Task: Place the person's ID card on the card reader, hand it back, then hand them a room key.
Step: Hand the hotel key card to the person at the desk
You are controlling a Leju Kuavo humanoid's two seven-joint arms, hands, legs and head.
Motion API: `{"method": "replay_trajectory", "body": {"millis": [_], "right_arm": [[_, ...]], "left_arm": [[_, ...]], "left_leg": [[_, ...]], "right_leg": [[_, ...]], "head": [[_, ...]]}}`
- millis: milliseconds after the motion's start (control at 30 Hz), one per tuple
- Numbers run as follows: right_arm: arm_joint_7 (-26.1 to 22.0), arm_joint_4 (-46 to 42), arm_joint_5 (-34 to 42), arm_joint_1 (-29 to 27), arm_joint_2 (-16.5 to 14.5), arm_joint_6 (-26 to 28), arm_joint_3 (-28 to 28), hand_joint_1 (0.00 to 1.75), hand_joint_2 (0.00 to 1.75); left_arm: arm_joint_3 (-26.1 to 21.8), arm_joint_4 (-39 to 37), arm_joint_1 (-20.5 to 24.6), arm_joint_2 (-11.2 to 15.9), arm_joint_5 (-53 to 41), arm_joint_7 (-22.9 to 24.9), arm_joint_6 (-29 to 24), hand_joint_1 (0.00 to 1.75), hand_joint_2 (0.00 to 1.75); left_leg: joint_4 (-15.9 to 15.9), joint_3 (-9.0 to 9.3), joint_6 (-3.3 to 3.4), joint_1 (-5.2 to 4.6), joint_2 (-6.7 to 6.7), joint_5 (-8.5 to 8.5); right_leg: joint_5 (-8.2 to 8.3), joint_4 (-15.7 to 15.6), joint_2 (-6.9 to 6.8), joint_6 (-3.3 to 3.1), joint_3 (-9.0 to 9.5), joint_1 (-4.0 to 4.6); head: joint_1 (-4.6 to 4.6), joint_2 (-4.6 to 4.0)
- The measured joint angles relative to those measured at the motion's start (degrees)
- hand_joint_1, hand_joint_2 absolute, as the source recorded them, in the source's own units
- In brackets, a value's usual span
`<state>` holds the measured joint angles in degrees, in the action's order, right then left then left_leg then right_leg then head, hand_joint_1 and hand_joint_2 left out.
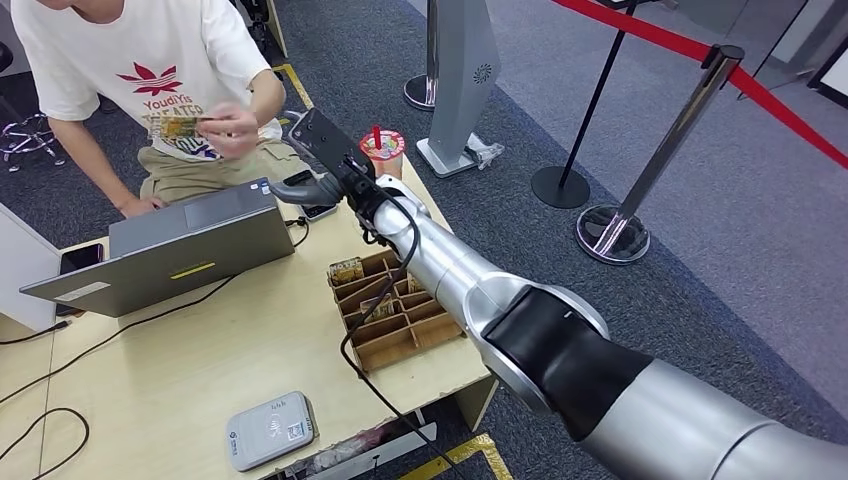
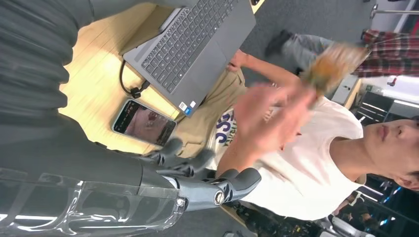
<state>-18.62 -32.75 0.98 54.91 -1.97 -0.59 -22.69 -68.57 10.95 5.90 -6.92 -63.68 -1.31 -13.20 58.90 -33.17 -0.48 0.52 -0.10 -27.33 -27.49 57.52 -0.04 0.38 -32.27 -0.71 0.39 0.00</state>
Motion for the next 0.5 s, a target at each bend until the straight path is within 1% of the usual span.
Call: {"method": "replay_trajectory", "body": {"millis": [133, 300, 400, 500], "right_arm": [[-1.64, -2.21, -0.97, -1.04, 0.0, 0.79, 0.06, 0.0, 1.75], [-2.79, -8.35, -3.28, -3.65, 0.25, 2.28, 0.06, 0.0, 1.75], [-2.89, -14.69, -6.39, -6.8, 1.11, 3.89, -0.04, 0.0, 1.75], [-2.53, -22.16, -10.17, -11.14, 2.55, 5.46, -0.31, 0.0, 1.75]], "left_arm": [[0.0, 0.0, -0.13, 0.01, 0.17, -0.17, -0.03, 0.0, 0.0], [0.0, 0.0, -0.37, 0.01, 0.37, -0.58, -0.14, 0.0, 0.0], [0.0, 0.0, -0.49, -0.01, 0.64, -0.76, -0.18, 0.0, 0.0], [-0.01, 0.0, -0.59, -0.01, 0.86, -0.85, -0.19, 0.0, 0.0]], "left_leg": [[0.0, 0.0, 0.0, 0.0, 0.01, 0.0], [0.0, 0.01, 0.0, 0.0, 0.01, 0.0], [0.0, 0.01, 0.0, 0.01, -0.02, 0.0], [0.0, 0.0, 0.0, 0.0, -0.02, -0.01]], "right_leg": [[0.0, 0.0, 0.01, 0.0, -0.01, 0.0], [0.0, 0.0, 0.01, 0.0, -0.02, 0.0], [-0.01, 0.0, -0.01, 0.0, -0.02, 0.0], [-0.01, -0.01, -0.02, 0.01, -0.02, 0.0]], "head": [[0.01, 0.0], [0.01, 0.0], [0.01, 0.0], [0.01, 0.0]]}}
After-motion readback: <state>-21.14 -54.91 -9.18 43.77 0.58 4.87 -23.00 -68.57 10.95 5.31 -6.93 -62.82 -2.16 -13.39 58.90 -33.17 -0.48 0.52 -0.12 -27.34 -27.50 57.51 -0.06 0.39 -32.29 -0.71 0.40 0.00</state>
